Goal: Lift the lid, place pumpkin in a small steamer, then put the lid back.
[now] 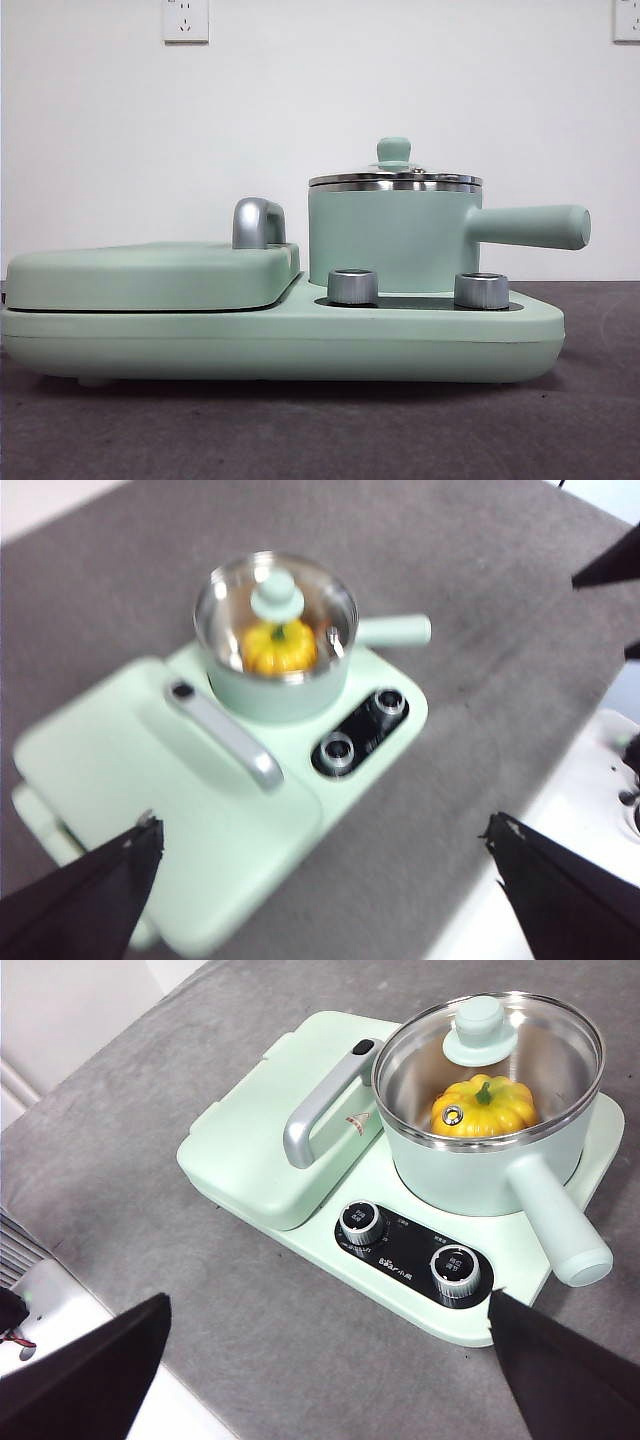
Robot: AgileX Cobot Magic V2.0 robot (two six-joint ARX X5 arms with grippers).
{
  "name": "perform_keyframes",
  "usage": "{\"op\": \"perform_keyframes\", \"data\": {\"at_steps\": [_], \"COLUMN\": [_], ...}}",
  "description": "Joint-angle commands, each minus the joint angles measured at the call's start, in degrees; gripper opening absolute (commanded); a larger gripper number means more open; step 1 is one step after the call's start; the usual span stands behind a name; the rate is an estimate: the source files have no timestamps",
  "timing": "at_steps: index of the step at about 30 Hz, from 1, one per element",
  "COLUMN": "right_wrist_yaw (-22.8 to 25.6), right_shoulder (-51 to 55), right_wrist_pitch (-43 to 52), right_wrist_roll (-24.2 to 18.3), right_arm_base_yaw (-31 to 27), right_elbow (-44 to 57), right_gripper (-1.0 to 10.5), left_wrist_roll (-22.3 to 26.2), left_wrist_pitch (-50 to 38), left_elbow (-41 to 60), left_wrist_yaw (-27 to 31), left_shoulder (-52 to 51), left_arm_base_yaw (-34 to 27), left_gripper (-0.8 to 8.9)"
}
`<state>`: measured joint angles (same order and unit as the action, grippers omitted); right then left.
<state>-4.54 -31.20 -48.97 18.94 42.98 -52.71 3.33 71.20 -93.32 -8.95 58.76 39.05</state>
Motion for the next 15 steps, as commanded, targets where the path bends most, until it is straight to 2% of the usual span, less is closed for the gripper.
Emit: {"op": "perform_keyframes", "data": {"at_steps": [1, 7, 11, 15], "right_wrist_yaw": [-0.22, -1.97, -2.1, -2.1], "right_shoulder": [-0.13, -0.13, -0.13, -0.13], "right_wrist_pitch": [0.63, 0.94, 0.92, 0.94], "right_wrist_roll": [0.5, 0.02, -2.01, -3.56], "right_arm_base_yaw": [0.5, 0.5, 0.5, 0.5], "right_elbow": [-0.46, -0.46, -0.46, -0.46], "right_gripper": [4.9, 4.9, 4.9, 4.9], "left_wrist_roll": [-4.39, -10.51, -13.14, -15.06], "left_wrist_pitch": [-1.81, -10.49, -16.79, -18.32], "left_elbow": [5.14, 20.68, 30.75, 36.85], "left_wrist_yaw": [-0.07, -0.02, 0.15, 0.17], "left_shoulder": [-4.37, -17.18, -25.16, -29.31], "left_arm_base_yaw": [0.22, 0.22, 0.22, 0.22], "left_gripper": [5.27, 5.21, 5.21, 5.18]}}
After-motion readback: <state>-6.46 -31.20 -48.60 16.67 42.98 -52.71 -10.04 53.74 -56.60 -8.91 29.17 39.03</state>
